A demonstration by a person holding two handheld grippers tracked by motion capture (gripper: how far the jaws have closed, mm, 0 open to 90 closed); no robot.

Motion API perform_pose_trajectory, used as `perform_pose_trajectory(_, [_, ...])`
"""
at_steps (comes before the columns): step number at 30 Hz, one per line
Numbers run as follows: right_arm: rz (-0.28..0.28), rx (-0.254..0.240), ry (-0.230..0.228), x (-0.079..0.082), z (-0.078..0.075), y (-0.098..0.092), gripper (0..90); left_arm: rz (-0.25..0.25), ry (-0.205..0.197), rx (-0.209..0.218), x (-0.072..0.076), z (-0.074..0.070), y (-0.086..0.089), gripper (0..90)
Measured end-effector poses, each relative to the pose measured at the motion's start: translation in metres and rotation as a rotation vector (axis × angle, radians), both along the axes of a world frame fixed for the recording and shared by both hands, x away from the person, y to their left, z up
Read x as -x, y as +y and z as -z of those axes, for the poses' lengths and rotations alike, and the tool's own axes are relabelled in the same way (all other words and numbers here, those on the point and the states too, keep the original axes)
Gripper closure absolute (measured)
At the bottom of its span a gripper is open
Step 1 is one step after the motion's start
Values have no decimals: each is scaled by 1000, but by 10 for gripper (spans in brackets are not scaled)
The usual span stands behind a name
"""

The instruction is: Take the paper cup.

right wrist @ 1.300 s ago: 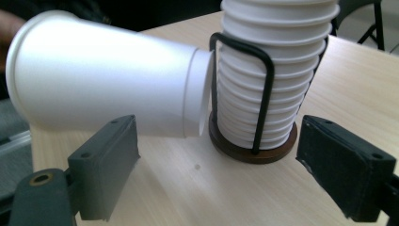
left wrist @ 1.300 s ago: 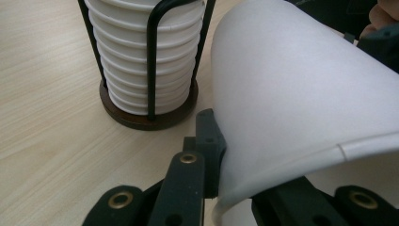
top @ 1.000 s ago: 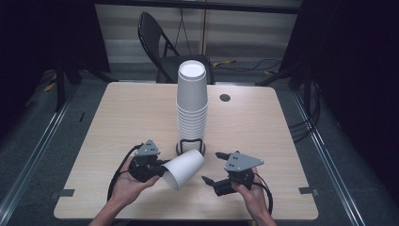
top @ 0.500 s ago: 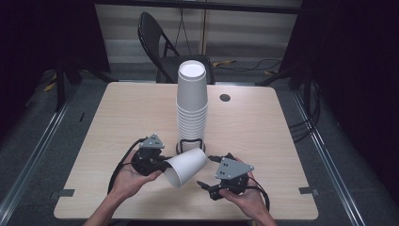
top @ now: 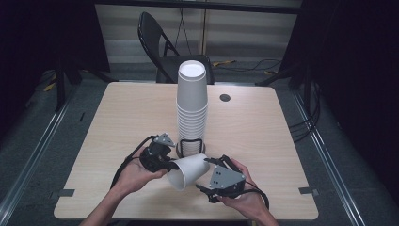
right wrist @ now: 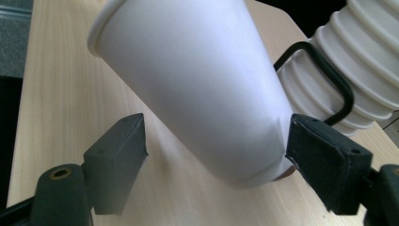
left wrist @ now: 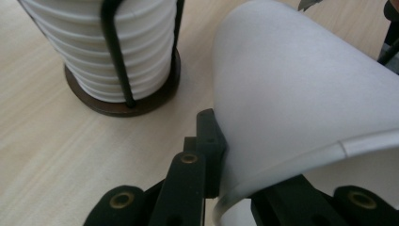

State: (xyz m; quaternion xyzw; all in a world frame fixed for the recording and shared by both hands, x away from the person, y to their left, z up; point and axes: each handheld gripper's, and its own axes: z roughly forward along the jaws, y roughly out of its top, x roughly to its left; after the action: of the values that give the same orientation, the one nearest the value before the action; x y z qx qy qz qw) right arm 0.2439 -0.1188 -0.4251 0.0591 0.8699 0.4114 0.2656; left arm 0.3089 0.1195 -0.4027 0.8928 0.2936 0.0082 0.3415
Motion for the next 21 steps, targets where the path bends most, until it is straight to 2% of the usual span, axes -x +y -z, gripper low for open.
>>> perform_pose_trajectory(5, [-29,54,-35,3,2,5,149,10,7,-23,-1,-1,-6,857])
perform_pose_trajectory(7, [-39,54,-53,4,2,8,137,17,15,-27,-1,-2,-9,858])
perform_pose_trajectory(14, [-42,70,-71,6,1,19,91,28,34,-49,-3,-3,-17,859])
perform_pose_trajectory(16, [-39,81,-92,7,2,22,88,24,40,-47,-4,-3,-18,860])
perform_pose_trajectory(18, [-31,89,-107,8,2,25,83,15,30,-38,-4,-3,-19,861])
perform_pose_trajectory(21, [-40,90,-122,9,3,28,77,26,44,-31,-4,-4,-20,862])
